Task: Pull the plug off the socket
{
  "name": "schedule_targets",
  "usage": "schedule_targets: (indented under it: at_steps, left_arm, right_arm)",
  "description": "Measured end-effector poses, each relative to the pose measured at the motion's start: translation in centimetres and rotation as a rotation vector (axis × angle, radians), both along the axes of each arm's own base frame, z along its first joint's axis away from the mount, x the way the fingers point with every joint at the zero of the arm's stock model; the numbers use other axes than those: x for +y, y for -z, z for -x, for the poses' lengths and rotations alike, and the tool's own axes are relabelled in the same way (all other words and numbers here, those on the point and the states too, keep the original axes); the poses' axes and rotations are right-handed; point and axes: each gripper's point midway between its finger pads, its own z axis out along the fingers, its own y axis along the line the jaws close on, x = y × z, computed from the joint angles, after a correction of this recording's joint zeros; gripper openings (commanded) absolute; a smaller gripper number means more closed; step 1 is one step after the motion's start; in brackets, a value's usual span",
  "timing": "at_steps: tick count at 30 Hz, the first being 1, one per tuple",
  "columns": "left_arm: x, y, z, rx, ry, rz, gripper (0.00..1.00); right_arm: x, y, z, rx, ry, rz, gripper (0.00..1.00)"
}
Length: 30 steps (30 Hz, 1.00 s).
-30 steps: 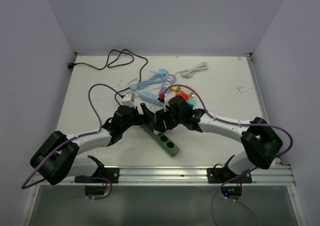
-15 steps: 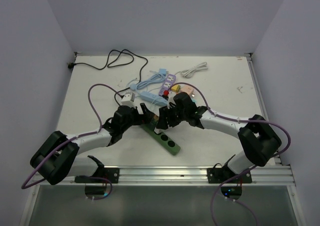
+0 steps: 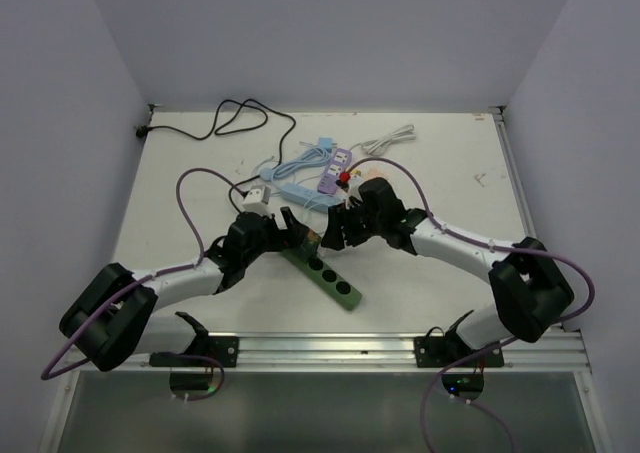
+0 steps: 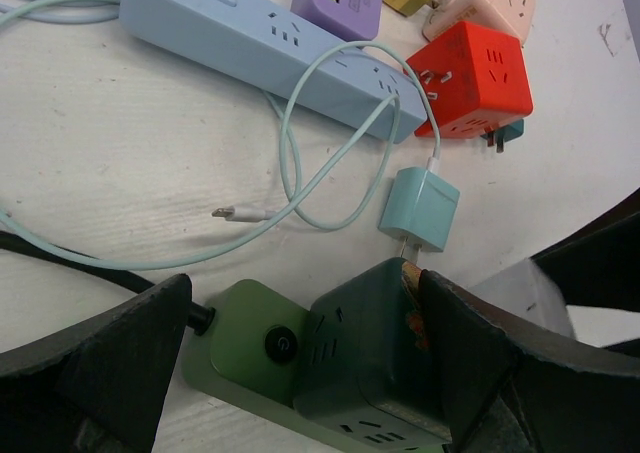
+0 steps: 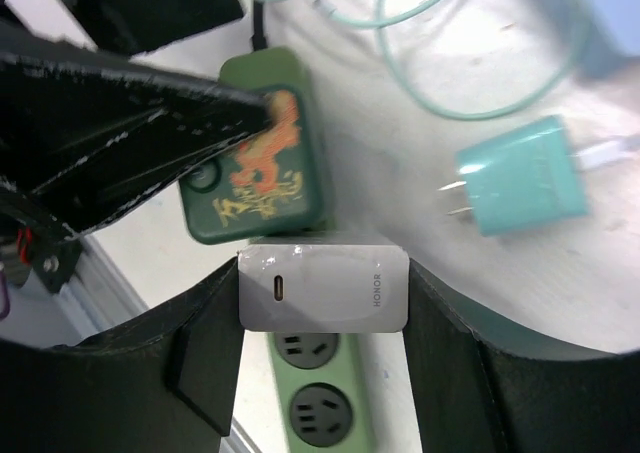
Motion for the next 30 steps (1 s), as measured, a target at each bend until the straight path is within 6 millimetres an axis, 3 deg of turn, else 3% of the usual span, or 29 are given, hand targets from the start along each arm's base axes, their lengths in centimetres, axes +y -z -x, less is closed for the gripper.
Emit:
schedule_targets:
  at_steps: [6, 10, 13, 25, 30]
  left_arm:
    - [0.0, 0.1, 0.5, 0.012, 0.010, -0.006, 0.98]
    - [0.1, 0.0, 0.7, 0.021, 0.011, -0.014, 0.98]
    - [0.3, 0.0, 0.9, 0.031, 0.011, -0.022, 0.98]
    - [1.1, 0.0, 1.8, 0.054, 0.009, -0.046, 0.98]
    - [1.2, -0.1, 2.0, 0.054, 0.016, -0.060, 0.98]
  right_arm:
    - [-2.8, -2.7, -2.3, -0.112, 0.113, 0.029, 0.52]
    - [-4.0, -3.6, -2.6, -0.150, 0.151, 0.029, 0.52]
    - [-5.9, -3.0, -2.8, -0.138, 0.203, 0.059, 0.53]
    - [-17.5, -0.1, -4.8, -0.003, 0.586, 0.149, 0.54]
    - [-20.5, 1.5, -5.2, 0.080, 0.688, 0.165, 0.60]
